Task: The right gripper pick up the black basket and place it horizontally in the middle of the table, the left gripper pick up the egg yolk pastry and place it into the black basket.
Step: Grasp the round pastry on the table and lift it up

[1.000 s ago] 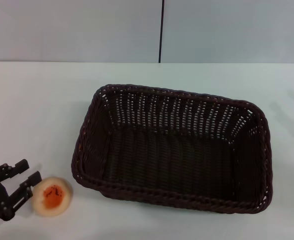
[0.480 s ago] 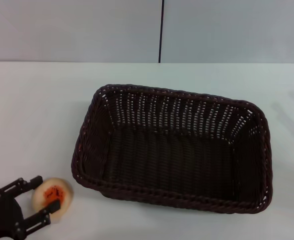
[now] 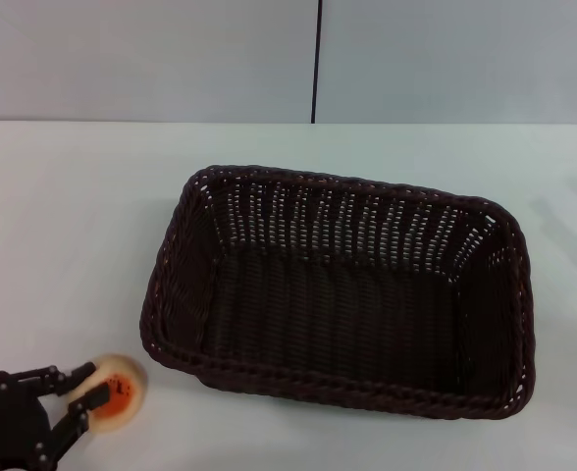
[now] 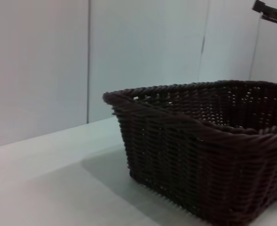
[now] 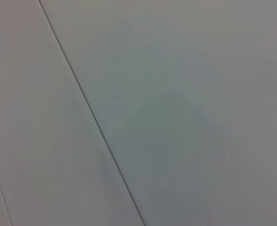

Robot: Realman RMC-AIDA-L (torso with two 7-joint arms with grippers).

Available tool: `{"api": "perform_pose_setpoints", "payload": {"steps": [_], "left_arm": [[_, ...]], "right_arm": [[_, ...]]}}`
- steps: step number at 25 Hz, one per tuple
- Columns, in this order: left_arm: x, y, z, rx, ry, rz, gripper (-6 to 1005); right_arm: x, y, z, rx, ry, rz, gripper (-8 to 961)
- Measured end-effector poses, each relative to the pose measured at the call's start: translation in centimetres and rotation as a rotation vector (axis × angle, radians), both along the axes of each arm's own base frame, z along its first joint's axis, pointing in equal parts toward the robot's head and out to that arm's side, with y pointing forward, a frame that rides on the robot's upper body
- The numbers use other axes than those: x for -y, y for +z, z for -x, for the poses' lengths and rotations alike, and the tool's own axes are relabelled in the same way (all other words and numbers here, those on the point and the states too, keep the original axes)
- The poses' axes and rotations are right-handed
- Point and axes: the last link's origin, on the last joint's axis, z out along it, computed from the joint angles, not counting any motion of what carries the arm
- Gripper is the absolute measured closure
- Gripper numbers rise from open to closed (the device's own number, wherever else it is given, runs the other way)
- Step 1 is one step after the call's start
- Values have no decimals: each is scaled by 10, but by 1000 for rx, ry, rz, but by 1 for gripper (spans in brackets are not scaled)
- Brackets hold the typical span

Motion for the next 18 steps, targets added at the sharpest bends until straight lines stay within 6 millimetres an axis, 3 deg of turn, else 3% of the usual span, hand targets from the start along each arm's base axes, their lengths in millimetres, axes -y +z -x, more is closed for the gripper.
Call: {"api": "perform_pose_setpoints", "payload": {"steps": [9,14,18], "left_arm": [[-5,4,-2,16,-1,-36,871],[-16,18,-13,90,-38,-118,904],[-35,35,-33,183,-136,-212,942]], "right_arm": [[-3,-1,1,0,-2,3,120],[-4,-1,1,0,0,3,120],[-3,-1,2,-2,2,3,120]]}}
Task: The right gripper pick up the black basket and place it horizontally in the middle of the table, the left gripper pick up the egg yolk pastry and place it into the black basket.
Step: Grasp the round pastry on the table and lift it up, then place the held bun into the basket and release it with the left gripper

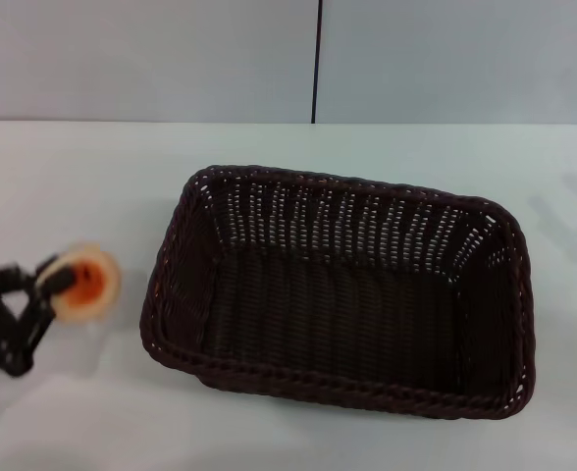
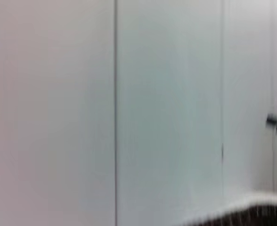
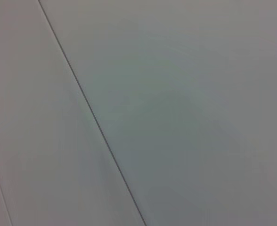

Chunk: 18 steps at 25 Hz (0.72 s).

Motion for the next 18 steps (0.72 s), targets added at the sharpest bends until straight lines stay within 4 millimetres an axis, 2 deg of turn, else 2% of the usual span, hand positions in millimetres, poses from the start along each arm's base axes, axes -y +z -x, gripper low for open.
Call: {"api": "perform_pose_setpoints", "payload": {"steps": [1,2,4,5,6,7,9,10,11,16,18], "left_arm": [[-8,3,-10,27,-49,-14,942],[-8,3,-10,27,-49,-14,942],[-28,-2,-33,83,-150,14,941],[-28,-2,-33,83,-150,14,941],[-39,-12,-47,112,-195,53,941],[-39,-12,-47,112,-195,53,941],[-53,-30,-63,129,-233,117,941],[-53,-30,-63,129,-233,117,937],[-58,-39,-69,140,-230,134,934],[-62,-43,-68,132,-209,116,915],[-61,-43,-66,126,-198,111,829]], "right_arm": [[0,0,0,-1,2,0,120],[0,0,0,-1,2,0,119],[1,0,1,-4,6,-1,119],[1,0,1,-4,6,-1,119],[2,0,1,-6,5,-1,119],[2,-1,1,-10,5,-1,119],[3,-2,1,-20,7,3,119],[3,-2,1,-20,7,3,119],[3,-3,2,-23,8,5,119],[3,-4,1,-20,4,0,120],[3,-4,1,-16,3,-4,120]]}}
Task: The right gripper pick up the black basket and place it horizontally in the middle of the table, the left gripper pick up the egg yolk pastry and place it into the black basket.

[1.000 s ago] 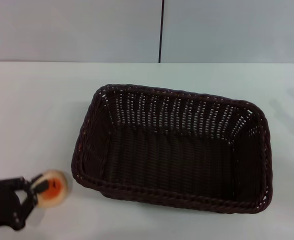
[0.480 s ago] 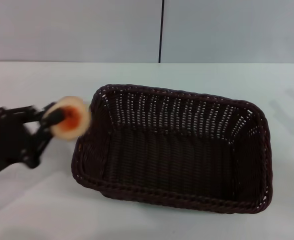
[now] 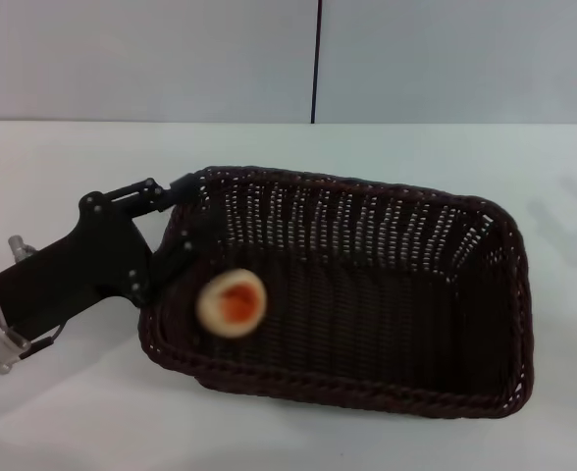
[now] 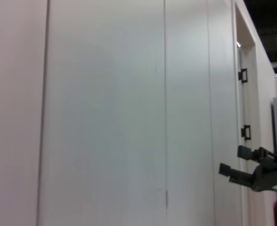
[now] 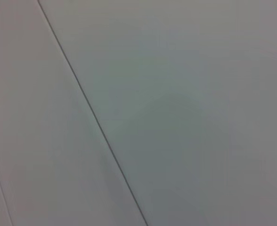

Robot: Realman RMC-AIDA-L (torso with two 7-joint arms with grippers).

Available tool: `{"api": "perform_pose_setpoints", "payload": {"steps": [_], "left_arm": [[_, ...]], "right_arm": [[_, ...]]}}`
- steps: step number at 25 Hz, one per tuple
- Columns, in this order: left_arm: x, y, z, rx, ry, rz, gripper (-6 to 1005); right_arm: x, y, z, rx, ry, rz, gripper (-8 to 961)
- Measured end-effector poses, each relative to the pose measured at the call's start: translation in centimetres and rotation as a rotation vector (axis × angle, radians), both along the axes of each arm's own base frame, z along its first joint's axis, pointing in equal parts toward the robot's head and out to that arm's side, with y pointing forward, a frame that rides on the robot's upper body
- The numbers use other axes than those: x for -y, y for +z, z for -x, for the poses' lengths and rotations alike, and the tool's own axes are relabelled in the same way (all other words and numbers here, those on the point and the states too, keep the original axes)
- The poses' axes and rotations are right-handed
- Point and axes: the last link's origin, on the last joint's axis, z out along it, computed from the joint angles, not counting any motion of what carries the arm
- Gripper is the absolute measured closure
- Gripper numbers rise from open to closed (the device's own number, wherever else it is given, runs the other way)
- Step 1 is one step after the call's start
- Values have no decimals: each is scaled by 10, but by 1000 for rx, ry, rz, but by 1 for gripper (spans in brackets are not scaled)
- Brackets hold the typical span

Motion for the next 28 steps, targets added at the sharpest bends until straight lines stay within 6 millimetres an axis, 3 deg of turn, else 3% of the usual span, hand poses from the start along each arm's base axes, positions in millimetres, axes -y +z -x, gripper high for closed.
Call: {"api": "perform_pose_setpoints", "payload": {"steps": [4,6,7,8,9,11,15,16,21,28], "left_arm": [[1,5,16,-4,103,-65,661],[4,15,39,12,264,-195,582],[4,15,39,12,264,-195,543],[12,22,56,19,373,-309,503],[12,22,56,19,373,-309,473],[24,29,75,30,505,-449,412],[37,31,87,27,601,-557,291],[44,32,92,14,634,-596,261],[51,34,97,9,665,-622,194],[51,32,95,27,673,-625,167]], "right_arm": [[4,0,-7,13,-37,-49,120],[7,-1,-11,23,-66,-94,120],[7,-1,-11,23,-66,-94,120],[13,-2,-17,28,-105,-148,119],[13,-2,-17,28,-105,-148,119],[23,-5,-24,41,-178,-244,119],[36,-8,-32,62,-282,-371,119],[45,-9,-37,71,-376,-462,119],[56,-8,-47,53,-588,-620,119],[46,-5,-59,61,-669,-612,119]]}}
